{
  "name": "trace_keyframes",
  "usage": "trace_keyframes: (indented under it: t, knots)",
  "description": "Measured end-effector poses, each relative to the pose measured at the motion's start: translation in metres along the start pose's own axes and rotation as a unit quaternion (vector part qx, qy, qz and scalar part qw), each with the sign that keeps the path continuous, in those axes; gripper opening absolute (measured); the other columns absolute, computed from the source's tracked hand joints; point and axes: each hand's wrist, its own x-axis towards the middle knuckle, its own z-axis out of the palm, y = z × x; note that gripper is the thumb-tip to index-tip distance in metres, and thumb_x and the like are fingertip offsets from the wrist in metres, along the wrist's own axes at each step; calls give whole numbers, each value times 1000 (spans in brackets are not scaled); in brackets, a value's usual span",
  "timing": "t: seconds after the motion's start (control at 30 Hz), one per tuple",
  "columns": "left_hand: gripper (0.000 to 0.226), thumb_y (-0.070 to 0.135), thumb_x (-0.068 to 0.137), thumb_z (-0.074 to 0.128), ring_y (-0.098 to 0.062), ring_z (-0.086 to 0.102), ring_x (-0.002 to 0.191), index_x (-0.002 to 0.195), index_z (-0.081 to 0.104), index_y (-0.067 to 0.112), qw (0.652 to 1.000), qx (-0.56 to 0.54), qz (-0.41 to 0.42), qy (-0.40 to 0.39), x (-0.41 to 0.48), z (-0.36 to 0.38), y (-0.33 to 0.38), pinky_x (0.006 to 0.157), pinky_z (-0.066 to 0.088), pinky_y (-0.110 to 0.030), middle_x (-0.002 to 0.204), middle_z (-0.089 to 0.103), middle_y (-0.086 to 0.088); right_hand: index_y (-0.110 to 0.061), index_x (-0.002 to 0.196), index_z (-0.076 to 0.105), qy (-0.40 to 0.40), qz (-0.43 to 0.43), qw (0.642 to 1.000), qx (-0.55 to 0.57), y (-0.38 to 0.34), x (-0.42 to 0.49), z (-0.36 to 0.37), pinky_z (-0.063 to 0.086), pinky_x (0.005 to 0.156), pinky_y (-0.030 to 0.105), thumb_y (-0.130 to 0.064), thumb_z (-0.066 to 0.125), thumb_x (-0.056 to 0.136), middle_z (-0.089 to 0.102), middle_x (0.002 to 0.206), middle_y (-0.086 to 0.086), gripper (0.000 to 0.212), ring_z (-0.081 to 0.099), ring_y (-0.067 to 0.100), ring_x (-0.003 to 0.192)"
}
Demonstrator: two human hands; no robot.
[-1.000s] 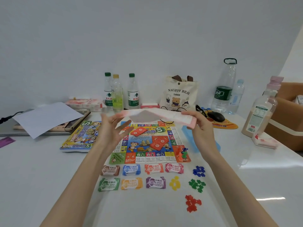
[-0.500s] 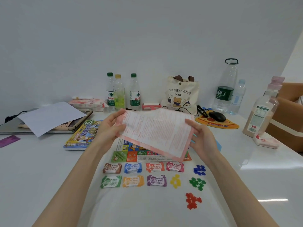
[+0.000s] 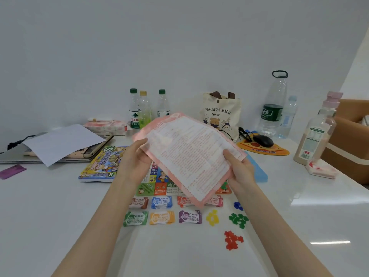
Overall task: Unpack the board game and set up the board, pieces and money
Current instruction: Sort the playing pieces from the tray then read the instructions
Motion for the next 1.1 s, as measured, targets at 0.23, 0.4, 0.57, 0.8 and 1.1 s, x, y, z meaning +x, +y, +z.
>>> trace_keyframes:
  t: [0.23,0.4,0.57,0.8,1.1]
  knots:
    - [44,-3,93,52,-26,64,106,134,49,13,975,219,12,23,-6,1,-33,76,58,-41,128,62,-9,-4,109,57,-7,-11,994,-111,8,-10,0,59,64,30,1,69,82,66,101,13,29,67,23,84]
    - [52,-9,92,51,-27,62,112,135,45,19,957,287,50,11,-5,8,-36,86,54,-45,128,62,-5,-19,121,55,-12,-62,964,-259,-2,-9,-2,57,72,37,-5,72,81,65,105,1,46,67,21,89]
    - [53,-7,92,52,-26,62,113,133,45,25,938,342,21,-48,-4,22,-32,93,51,-49,128,62,-4,-17,106,67,-38,-71,929,-362,-31,-2,4,51,74,29,-45,68,85,68,95,-3,35,63,15,88]
    - [49,-3,93,54,-18,67,104,134,46,23,907,410,0,-99,-10,50,-54,76,59,-34,123,65,0,-9,104,57,-36,-134,906,-400,-63,12,2,45,52,23,-21,62,92,63,95,3,18,62,15,75]
    - [61,-1,88,63,-19,67,97,139,36,17,865,484,-15,-132,-8,98,-117,73,59,-32,116,66,-3,-13,120,58,107,-236,802,-538,-105,36,-52,42,78,33,-23,40,100,61,108,3,29,54,21,93]
